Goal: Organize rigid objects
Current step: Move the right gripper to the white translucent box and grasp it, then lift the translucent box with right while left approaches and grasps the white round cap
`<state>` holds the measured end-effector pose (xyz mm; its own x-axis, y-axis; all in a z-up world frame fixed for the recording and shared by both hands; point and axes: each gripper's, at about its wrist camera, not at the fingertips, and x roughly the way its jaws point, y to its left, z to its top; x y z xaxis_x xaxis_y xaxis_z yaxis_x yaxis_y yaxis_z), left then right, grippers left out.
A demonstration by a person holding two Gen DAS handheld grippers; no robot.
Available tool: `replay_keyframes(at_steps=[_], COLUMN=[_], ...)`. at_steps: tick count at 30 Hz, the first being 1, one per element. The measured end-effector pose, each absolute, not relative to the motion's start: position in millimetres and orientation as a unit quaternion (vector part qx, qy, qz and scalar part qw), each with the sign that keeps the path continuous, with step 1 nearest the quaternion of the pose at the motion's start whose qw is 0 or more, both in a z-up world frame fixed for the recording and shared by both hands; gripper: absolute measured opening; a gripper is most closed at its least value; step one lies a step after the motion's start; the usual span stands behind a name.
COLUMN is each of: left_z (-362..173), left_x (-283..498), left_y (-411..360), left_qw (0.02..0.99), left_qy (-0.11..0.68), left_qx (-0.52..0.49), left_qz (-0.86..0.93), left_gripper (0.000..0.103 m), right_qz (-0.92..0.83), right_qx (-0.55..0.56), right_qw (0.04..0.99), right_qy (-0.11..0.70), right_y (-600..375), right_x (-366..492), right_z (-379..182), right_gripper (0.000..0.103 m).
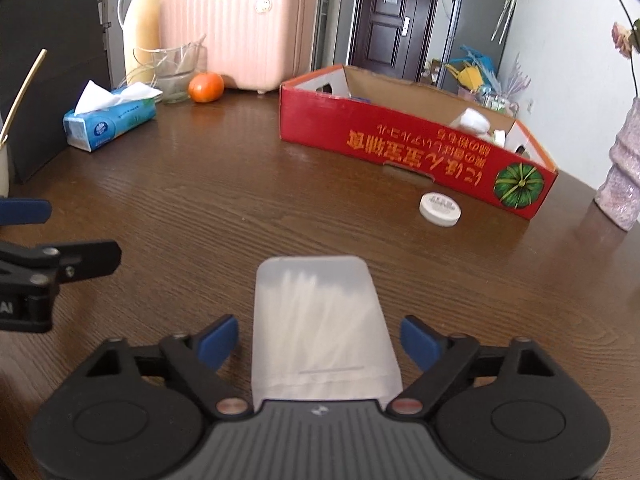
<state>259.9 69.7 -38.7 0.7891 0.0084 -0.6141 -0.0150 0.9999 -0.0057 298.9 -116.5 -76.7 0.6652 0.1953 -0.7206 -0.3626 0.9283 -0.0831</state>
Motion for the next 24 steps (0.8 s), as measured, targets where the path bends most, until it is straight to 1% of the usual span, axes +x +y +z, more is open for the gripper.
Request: replay_keyframes(at_steps=[2,14,24], left_z=[-39,-39,-42], left_x=[260,260,265], left_y=[70,70,72], left_qw=[0.946,0.946,0.944], left_qy=[0.325,0.324,0.329], left_qx=[-0.005,-0.008,-0.017], left_qz=[0.006,0.007,0.018], left_gripper=[0.103,0.103,0.103], right_qz=[0.159,0.164,0.146], right_qx=[-0.096,-0.085,-0.055], right_qw=[0.906,0.920,0.939], right_qy=[0.380,0.345,0.306], right_y=[-120,-124,-148], right_x=[301,290,280], right_z=[-76,-67,-51], right_gripper=[0.065,0.065,0.065])
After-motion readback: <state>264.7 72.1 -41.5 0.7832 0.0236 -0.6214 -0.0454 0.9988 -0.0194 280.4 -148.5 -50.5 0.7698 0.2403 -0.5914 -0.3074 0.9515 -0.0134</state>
